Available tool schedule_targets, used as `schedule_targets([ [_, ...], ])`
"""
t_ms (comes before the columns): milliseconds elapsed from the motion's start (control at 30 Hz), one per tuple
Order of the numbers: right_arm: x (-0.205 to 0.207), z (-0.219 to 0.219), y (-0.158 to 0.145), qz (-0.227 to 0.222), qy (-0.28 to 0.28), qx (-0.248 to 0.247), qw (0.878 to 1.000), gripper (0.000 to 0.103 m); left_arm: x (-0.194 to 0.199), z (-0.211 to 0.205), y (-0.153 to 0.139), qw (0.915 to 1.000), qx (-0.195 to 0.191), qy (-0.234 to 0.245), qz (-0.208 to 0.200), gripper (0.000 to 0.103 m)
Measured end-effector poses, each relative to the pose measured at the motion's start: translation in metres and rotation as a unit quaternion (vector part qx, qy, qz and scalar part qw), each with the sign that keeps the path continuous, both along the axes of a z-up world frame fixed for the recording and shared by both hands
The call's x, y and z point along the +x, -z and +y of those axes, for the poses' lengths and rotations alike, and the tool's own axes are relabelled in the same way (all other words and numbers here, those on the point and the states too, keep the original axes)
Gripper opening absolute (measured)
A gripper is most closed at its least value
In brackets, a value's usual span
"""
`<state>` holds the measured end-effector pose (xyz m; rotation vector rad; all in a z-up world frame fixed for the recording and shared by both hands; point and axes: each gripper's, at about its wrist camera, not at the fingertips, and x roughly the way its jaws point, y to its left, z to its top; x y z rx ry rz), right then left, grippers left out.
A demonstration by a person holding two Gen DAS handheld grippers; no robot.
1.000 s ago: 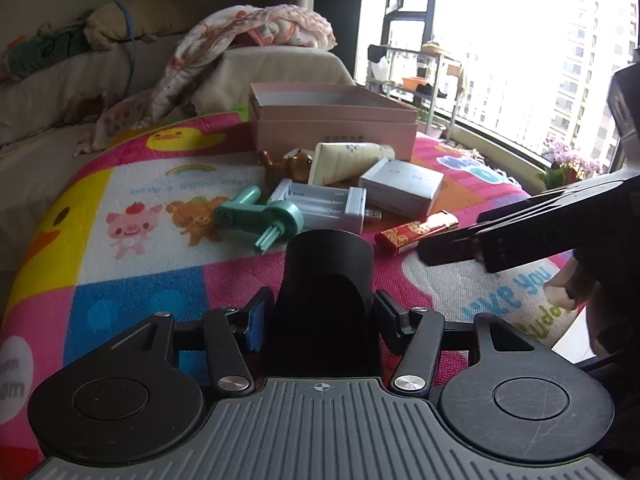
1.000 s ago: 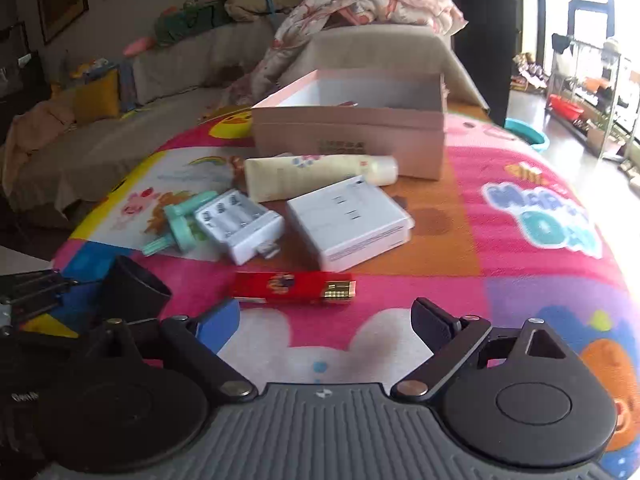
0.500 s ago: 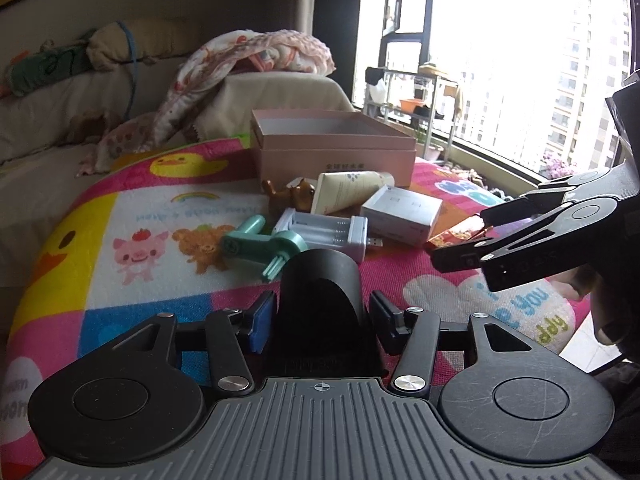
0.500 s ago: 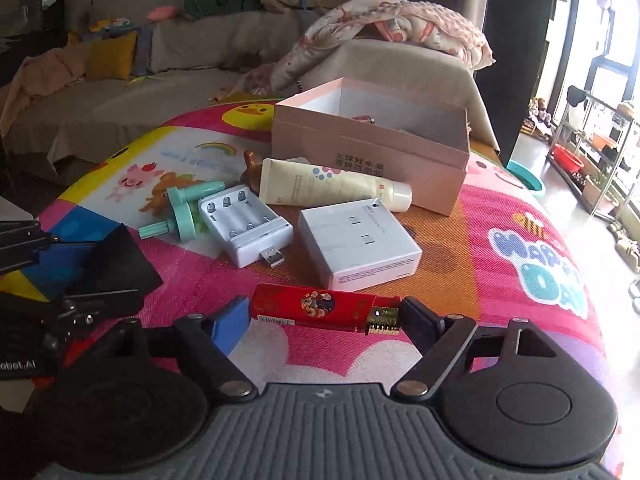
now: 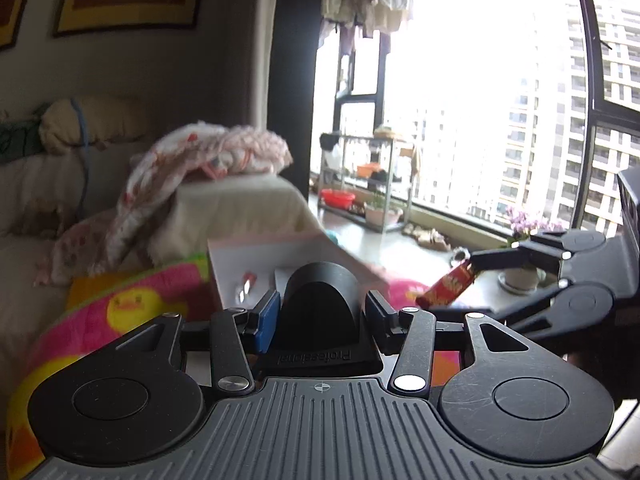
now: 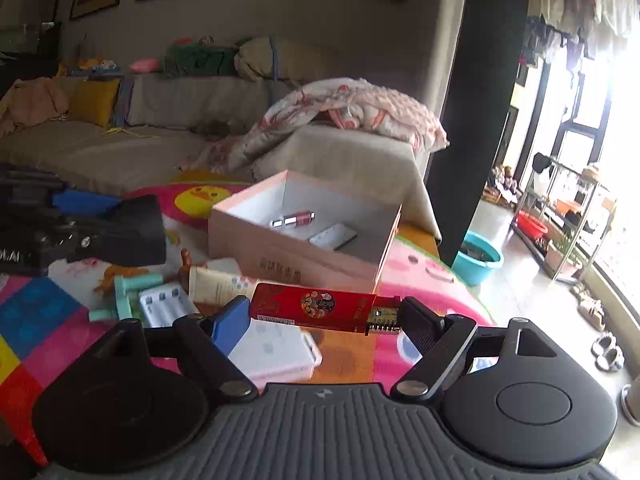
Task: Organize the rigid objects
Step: 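Lower the lighter and black cone into the pink box and open both tools, then grasp the brown teddy figure with the left tool while the right tool grasps the white battery charger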
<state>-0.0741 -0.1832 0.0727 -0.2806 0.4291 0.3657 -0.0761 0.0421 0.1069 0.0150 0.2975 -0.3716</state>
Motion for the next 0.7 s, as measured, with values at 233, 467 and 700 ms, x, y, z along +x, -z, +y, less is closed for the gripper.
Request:
schedule_targets([
  [233,0.078,0.031,-0.035,-0.078,0.020,0.008,0.997,0.093,0.124,0.005,-0.033,0.9939,-0.101,-0.023,0.036,0.052],
  [467,0.060,0.010,0.006,0.015,-0.008,0.028,0.999,0.095,0.094,0.036,0.022,0.9904,-0.102,-0.038,0.085,0.051],
  [700,0.037,0.026,0.050,0.090,-0.053,0.013,0.994,0.095,0.024,0.059,0.057,0.9875,-0.097,-0.080,0.094,0.051],
])
